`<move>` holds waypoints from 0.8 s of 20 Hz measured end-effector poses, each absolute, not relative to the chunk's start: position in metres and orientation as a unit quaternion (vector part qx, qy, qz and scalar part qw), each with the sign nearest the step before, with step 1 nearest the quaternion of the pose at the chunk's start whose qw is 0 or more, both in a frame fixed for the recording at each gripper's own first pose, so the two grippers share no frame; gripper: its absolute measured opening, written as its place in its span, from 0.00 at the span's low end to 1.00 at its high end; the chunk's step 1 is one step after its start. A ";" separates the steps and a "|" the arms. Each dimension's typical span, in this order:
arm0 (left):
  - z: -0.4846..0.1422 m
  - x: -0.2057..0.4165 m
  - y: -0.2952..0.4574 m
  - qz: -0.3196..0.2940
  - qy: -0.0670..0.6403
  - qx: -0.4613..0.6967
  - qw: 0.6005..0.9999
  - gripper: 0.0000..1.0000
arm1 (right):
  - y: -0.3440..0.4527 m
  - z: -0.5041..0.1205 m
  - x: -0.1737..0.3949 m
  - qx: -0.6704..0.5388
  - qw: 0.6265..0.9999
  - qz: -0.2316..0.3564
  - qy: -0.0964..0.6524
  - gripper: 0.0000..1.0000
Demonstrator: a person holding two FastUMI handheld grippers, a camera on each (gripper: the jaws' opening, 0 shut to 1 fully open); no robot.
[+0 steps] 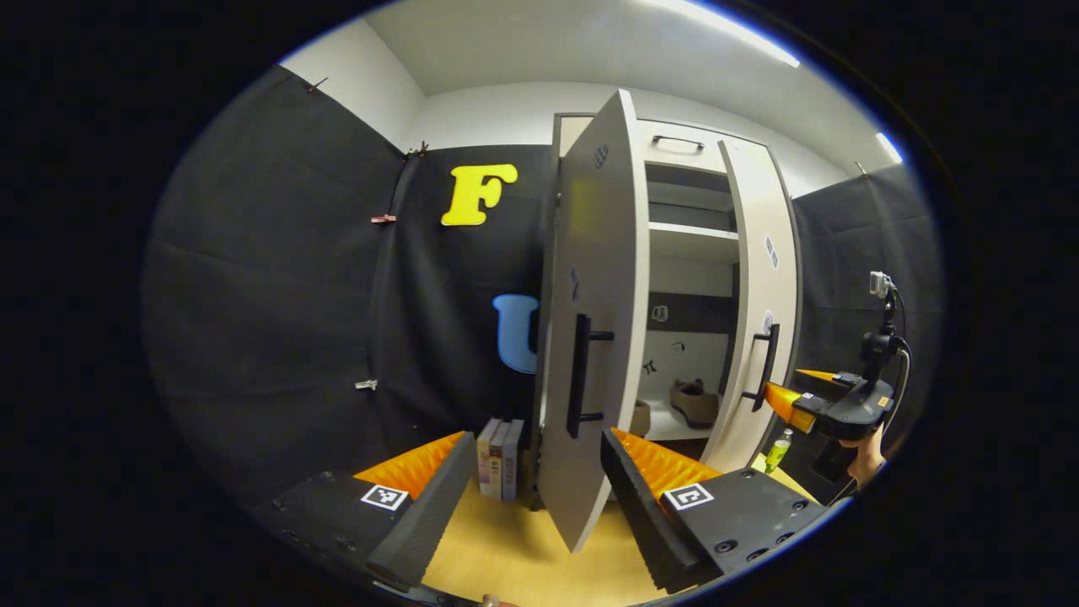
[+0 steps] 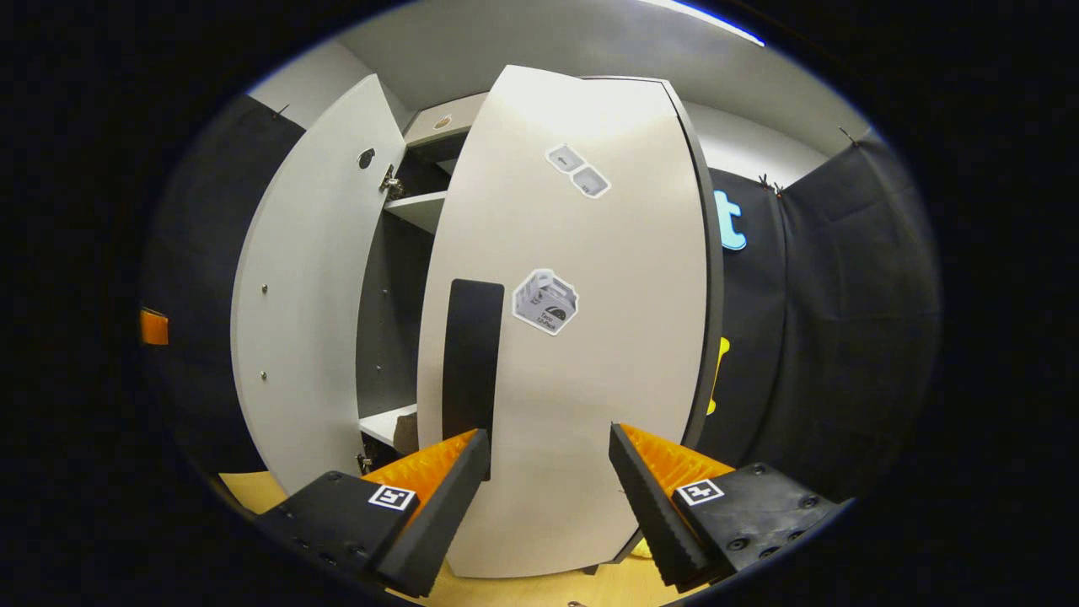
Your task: Grab one shoe with the right hand and put it into the shoe cabinet, grab the other shoe with the left hand and put it into the shoe cabinet; then close the right door with the right hand and the left door with the left hand.
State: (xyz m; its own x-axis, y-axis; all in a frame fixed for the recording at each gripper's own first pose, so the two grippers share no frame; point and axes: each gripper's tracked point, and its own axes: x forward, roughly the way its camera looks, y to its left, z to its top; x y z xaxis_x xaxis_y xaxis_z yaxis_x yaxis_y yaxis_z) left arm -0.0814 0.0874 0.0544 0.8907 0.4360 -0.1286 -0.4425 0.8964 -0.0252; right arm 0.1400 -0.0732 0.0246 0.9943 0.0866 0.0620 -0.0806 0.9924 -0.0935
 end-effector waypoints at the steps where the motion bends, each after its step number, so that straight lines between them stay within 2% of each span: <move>1: 0.054 -0.085 0.091 0.234 0.061 -0.027 0.970 0.94 | -0.072 0.025 0.144 -0.044 0.998 0.040 -0.033 0.96; 9: 0.053 -0.098 0.096 0.264 0.075 -0.008 0.962 0.95 | -0.055 0.023 0.181 -0.058 0.997 0.015 -0.037 0.96; 15: 0.057 -0.094 0.085 0.267 0.071 0.002 0.961 0.94 | -0.053 0.021 0.197 -0.053 0.998 0.019 -0.037 0.96; 16: 0.056 -0.093 0.084 0.267 0.071 0.002 0.961 0.92 | -0.054 0.020 0.197 -0.049 0.998 0.020 -0.034 0.96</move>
State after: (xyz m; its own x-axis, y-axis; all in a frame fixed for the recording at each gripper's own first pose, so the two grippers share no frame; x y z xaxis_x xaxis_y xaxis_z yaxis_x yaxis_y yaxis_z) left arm -0.0930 0.0843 0.0562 0.8476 0.5131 -0.1354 -0.5126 0.8576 0.0413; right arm 0.1970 -0.0543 0.0204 0.9968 0.0441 0.0663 -0.0374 0.9944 -0.0992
